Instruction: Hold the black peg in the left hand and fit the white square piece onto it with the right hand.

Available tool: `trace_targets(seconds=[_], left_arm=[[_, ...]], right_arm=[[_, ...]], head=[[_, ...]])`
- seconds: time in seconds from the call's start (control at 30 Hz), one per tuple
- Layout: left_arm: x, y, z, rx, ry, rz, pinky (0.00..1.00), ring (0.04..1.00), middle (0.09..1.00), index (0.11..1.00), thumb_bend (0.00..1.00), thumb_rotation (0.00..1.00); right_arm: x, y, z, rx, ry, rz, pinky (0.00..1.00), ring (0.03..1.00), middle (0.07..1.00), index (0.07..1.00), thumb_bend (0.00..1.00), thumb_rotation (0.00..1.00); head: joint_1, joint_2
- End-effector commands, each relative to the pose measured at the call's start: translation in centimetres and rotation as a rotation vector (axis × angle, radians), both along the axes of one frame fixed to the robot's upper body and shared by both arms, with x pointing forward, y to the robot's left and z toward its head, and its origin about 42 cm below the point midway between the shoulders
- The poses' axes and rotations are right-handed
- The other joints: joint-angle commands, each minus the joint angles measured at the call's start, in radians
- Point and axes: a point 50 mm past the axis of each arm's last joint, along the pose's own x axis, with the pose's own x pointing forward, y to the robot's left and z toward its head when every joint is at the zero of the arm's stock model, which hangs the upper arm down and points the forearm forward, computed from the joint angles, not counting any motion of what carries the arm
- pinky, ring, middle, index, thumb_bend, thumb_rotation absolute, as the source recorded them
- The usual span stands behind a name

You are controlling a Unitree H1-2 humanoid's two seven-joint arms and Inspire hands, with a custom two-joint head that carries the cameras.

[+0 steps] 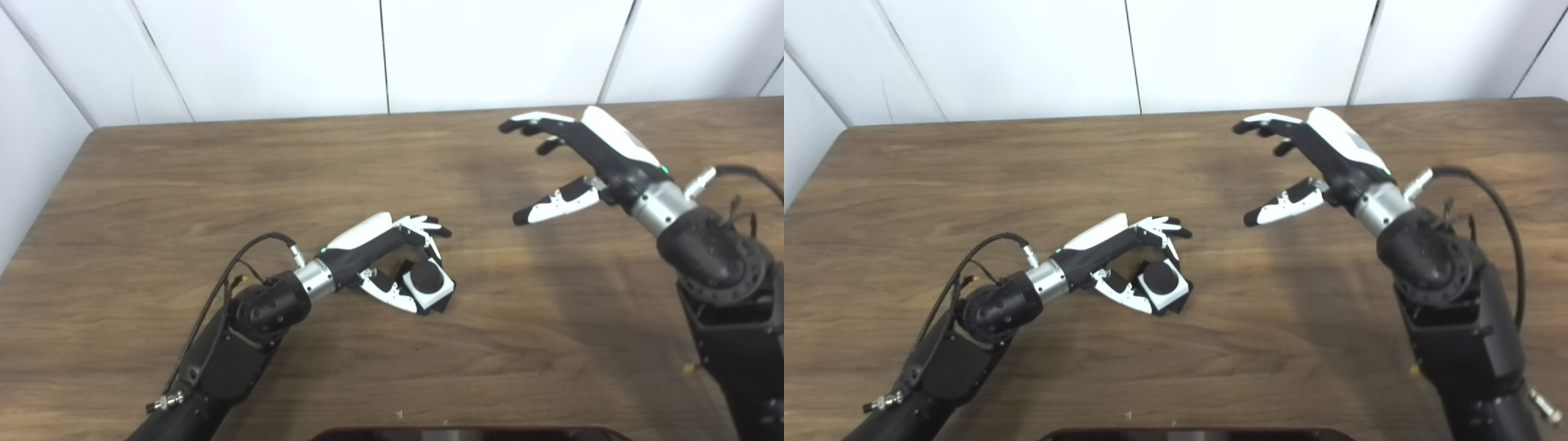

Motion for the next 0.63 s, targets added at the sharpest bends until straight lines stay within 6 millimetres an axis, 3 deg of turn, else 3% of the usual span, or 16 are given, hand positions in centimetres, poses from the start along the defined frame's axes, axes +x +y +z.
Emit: trace_targets(seconds=[0.0,0.17,0.27,0.33,0.47,0.6], left_arm=[[-0.5,0.8,-2.1,0.084,0.098,-0.015,0.98,0.976,0.894,0.49,0.52,0.08],[-0.4,1.0,-2.1,0.082,0.096,-0.013,0.97,0.974,0.892,0.49,0.52,0.08],[-0.3,1.1,-2.1,0.083,0.096,-0.013,0.98,0.975,0.89,0.49,0.52,0.08],[-0.3,1.1,-2.2,0.082,0.097,-0.013,0.98,0.975,0.889,0.49,0.52,0.08],[-0.3,1.3,-2.3,0.08,0.095,-0.01,0.97,0.972,0.89,0.49,0.52,0.08],[-0.3,1.4,-2.3,0.078,0.09,0.001,0.95,0.962,0.891,0.491,0.52,0.08]], right_arm=[[0.1,0.1,0.1,0.074,-0.126,-0.046,0.67,0.796,0.813,0.754,0.67,0.28],[-1.1,1.6,-3.3,0.386,-0.1,-0.169,0.65,0.781,0.815,0.78,0.7,0.32],[-1.7,2.5,-4.5,0.581,-0.05,-0.185,0.66,0.796,0.848,0.823,0.66,0.29],[-2.1,3.2,-5.0,0.734,0.014,-0.202,0.68,0.782,0.841,0.829,0.68,0.34],[-2.6,4.3,-6.0,1.095,0.157,-0.144,0.74,0.81,0.892,0.854,0.66,0.28],[-3.0,4.6,-6.4,1.231,0.224,-0.1,0.8,0.866,0.919,0.886,0.64,0.33]], head=[[0.001,-0.001],[-0.004,-0.004],[-0.009,-0.006],[-0.012,-0.008],[-0.017,-0.01],[-0.021,-0.012]])
